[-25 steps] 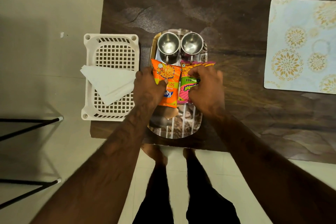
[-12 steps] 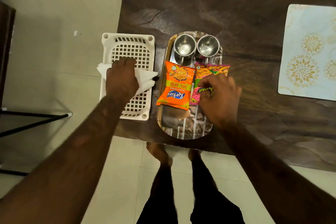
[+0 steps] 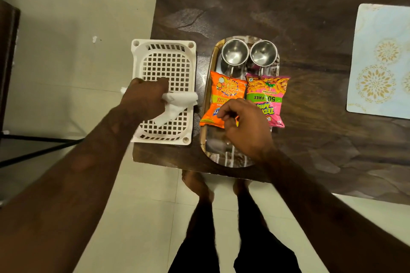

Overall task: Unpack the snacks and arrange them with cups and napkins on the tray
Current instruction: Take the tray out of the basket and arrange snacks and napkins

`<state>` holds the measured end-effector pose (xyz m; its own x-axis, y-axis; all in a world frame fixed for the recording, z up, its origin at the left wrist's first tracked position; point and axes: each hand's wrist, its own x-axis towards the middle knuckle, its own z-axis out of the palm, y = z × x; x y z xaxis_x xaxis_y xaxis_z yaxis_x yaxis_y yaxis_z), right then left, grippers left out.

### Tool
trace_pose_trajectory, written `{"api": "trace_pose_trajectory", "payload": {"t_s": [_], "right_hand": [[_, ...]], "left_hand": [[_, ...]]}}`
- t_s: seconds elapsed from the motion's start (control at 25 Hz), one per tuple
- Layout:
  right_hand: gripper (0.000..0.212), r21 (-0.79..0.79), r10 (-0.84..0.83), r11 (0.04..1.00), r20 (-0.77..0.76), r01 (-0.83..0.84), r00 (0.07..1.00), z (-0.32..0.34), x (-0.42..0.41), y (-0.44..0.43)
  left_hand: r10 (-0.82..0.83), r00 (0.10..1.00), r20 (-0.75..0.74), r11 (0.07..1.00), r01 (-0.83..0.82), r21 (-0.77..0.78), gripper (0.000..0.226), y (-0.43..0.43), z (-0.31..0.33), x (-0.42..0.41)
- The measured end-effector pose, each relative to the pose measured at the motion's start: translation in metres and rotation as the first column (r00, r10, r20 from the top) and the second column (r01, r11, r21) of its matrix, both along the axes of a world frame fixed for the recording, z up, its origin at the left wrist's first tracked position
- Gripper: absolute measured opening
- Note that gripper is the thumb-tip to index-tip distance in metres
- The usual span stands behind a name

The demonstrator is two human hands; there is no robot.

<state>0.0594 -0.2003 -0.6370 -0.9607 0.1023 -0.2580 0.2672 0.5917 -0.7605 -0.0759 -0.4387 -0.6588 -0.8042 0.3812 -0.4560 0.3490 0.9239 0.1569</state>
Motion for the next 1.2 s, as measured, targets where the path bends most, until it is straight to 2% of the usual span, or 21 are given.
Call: {"api": "trace_pose_trajectory", "payload": {"t_s": [0.08, 0.12, 0.16, 0.24, 0.32, 0.36, 0.44, 0.6, 0.64, 0.68, 0.8, 0.92, 1.0, 1.08, 1.2], "right_hand": [[0.029, -0.107, 0.004, 0.994, 0.076, 0.004, 0.997, 0.005, -0.003, -0.011], [0.03, -0.146, -0.018, 0.989, 0.108, 0.034, 0.994, 0.007, -0.005, -0.016], [0.032, -0.182, -0.05, 0.98, 0.142, 0.075, 0.989, 0.009, -0.008, -0.021], [0.044, -0.308, -0.105, 0.932, 0.275, 0.191, 0.956, 0.013, -0.015, -0.028], [0.042, -0.496, -0.107, 0.798, 0.444, 0.343, 0.89, 0.017, -0.023, -0.034], [0.036, -0.55, -0.096, 0.741, 0.482, 0.386, 0.871, 0.018, -0.026, -0.035], [0.029, -0.542, -0.1, 0.75, 0.474, 0.379, 0.875, 0.017, -0.029, -0.034], [0.036, -0.495, -0.197, 0.775, 0.403, 0.393, 0.894, 0.01, -0.026, -0.022], [0.037, -0.488, -0.21, 0.784, 0.372, 0.383, 0.904, 0.008, -0.025, -0.019], [0.04, -0.476, -0.207, 0.804, 0.339, 0.357, 0.918, 0.006, -0.023, -0.016], [0.056, -0.414, -0.148, 0.877, 0.252, 0.245, 0.956, 0.003, -0.019, -0.014], [0.062, -0.416, -0.149, 0.877, 0.24, 0.24, 0.959, 0.002, -0.019, -0.016], [0.061, -0.408, -0.184, 0.869, 0.26, 0.28, 0.948, 0.0, -0.02, -0.014], [0.058, -0.388, -0.224, 0.865, 0.271, 0.319, 0.936, -0.001, -0.021, -0.009], [0.046, -0.353, -0.292, 0.861, 0.246, 0.366, 0.924, -0.001, -0.022, -0.004]], "left_hand": [[0.163, 0.97, 0.18, 0.971, -0.19, 0.144, 0.036, -0.008, 0.011, -0.002], [0.247, 0.929, 0.277, 0.918, -0.315, 0.24, 0.038, -0.012, 0.017, -0.003], [0.305, 0.872, 0.382, 0.834, -0.438, 0.334, 0.037, -0.016, 0.023, -0.001], [0.321, 0.72, 0.616, 0.607, -0.655, 0.45, 0.04, -0.016, 0.033, 0.007], [0.294, 0.564, 0.772, 0.411, -0.804, 0.431, 0.044, -0.008, 0.032, 0.019], [0.284, 0.51, 0.812, 0.346, -0.844, 0.409, 0.045, -0.002, 0.029, 0.025], [0.272, 0.434, 0.859, 0.246, -0.894, 0.374, 0.044, 0.01, 0.023, 0.035], [0.205, 0.255, 0.945, -0.02, -0.964, 0.265, 0.033, 0.028, 0.009, 0.052], [0.188, 0.23, 0.955, -0.062, -0.967, 0.246, 0.029, 0.032, 0.009, 0.055], [0.201, 0.223, 0.954, -0.07, -0.968, 0.241, 0.027, 0.037, 0.008, 0.057], [0.302, 0.248, 0.921, -0.029, -0.963, 0.268, 0.044, 0.055, 0.008, 0.061], [0.336, 0.269, 0.903, -0.085, -0.946, 0.313, 0.023, 0.07, 0.003, 0.065], [0.357, 0.273, 0.893, -0.109, -0.937, 0.33, 0.018, 0.074, 0.003, 0.066], [0.366, 0.267, 0.891, -0.124, -0.935, 0.331, 0.026, 0.074, 0.003, 0.066], [0.366, 0.211, 0.906, -0.115, -0.956, 0.269, 0.05, 0.076, 0.007, 0.064]]}}
